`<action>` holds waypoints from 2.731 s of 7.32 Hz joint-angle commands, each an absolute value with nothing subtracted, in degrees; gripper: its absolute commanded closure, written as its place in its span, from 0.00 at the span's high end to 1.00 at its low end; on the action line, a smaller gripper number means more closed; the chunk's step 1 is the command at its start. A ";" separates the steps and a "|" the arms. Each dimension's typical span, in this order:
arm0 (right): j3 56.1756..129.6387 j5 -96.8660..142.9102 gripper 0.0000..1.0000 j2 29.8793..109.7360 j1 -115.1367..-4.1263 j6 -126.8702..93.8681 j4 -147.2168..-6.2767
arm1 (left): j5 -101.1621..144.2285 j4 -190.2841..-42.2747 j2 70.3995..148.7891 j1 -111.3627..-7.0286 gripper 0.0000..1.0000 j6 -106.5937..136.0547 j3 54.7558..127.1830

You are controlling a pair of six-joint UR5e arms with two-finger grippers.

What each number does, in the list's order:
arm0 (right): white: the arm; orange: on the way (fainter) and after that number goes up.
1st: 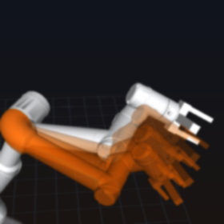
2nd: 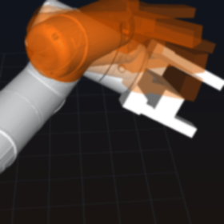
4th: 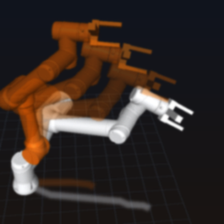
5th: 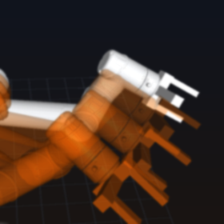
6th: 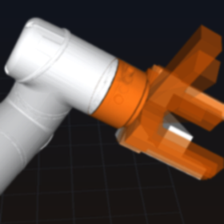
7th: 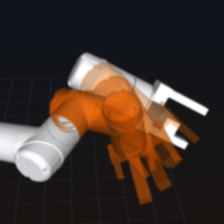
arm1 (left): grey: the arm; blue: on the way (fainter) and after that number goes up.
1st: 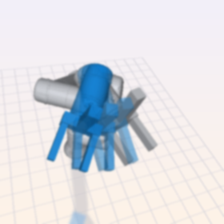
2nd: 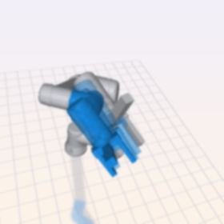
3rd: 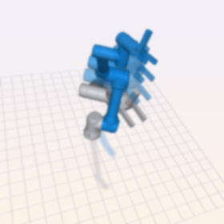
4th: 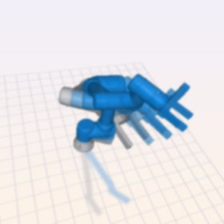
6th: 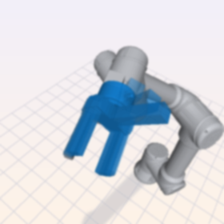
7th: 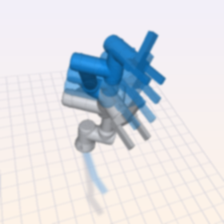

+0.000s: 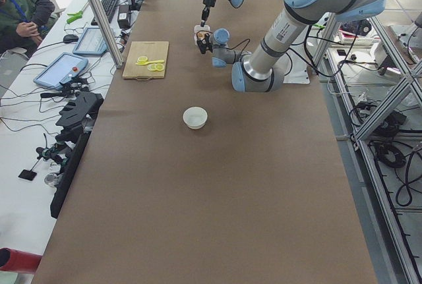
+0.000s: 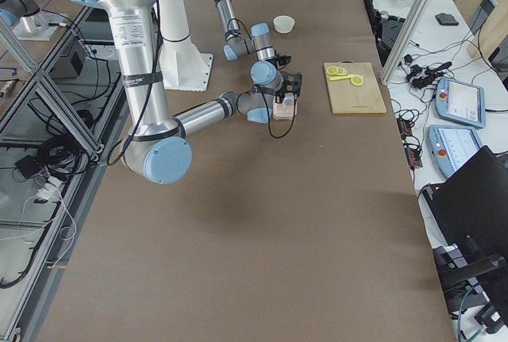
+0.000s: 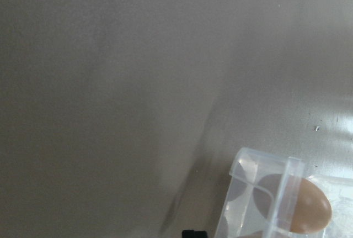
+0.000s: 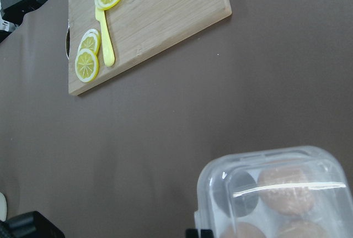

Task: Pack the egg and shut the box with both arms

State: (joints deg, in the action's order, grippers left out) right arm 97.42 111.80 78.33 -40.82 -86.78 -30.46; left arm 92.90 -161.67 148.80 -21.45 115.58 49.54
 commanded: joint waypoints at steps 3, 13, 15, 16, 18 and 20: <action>99.57 110.74 0.82 75.67 -39.46 -86.84 -36.03 | 92.90 -161.81 148.71 -21.27 0.00 115.58 49.66; 119.15 113.20 1.00 66.80 -45.16 -85.70 -85.36 | 93.51 -160.15 140.30 -22.93 0.00 115.23 62.80; 121.37 113.90 1.00 66.71 -48.67 -80.72 -93.65 | 100.85 -149.99 135.38 -25.04 0.32 107.30 73.15; 121.55 115.91 1.00 67.06 -51.74 -77.20 -96.39 | 101.33 -145.77 131.52 -25.14 0.98 102.27 79.30; 121.73 118.56 1.00 70.90 -55.80 -67.30 -100.17 | 103.52 -121.26 128.08 -27.32 0.99 92.01 94.21; 123.91 118.48 1.00 81.94 -58.17 -53.52 -100.72 | 104.93 -94.35 121.49 -28.38 0.99 74.01 114.78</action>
State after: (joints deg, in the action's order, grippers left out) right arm 122.62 118.37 75.52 -56.48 -62.29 -100.23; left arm 103.77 -110.44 125.15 -27.48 84.61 102.83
